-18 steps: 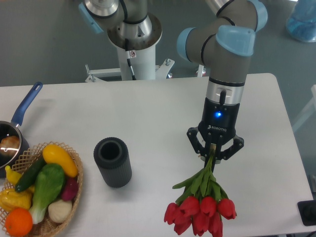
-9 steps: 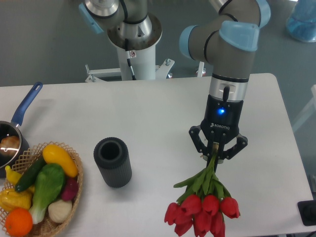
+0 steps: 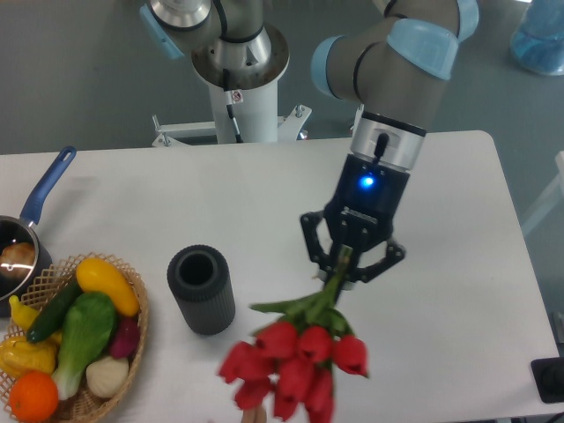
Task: Insert the flowers into the vase
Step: 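Swing the held tulips up and over toward the black vase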
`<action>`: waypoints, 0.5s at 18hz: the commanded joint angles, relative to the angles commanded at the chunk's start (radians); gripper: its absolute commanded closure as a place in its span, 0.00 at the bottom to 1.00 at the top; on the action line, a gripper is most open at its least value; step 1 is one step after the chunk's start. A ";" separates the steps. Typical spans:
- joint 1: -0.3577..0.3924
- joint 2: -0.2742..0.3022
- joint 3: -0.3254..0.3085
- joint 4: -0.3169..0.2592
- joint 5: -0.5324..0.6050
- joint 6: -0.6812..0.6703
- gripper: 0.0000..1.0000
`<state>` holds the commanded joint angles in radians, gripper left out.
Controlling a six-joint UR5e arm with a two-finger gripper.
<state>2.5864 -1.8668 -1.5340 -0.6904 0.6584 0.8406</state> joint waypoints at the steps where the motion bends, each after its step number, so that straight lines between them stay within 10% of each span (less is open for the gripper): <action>1: -0.011 -0.003 -0.002 0.009 -0.034 0.011 0.83; 9: -0.080 -0.017 -0.058 0.015 -0.255 0.123 0.83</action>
<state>2.5065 -1.8837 -1.5920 -0.6750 0.4038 0.9631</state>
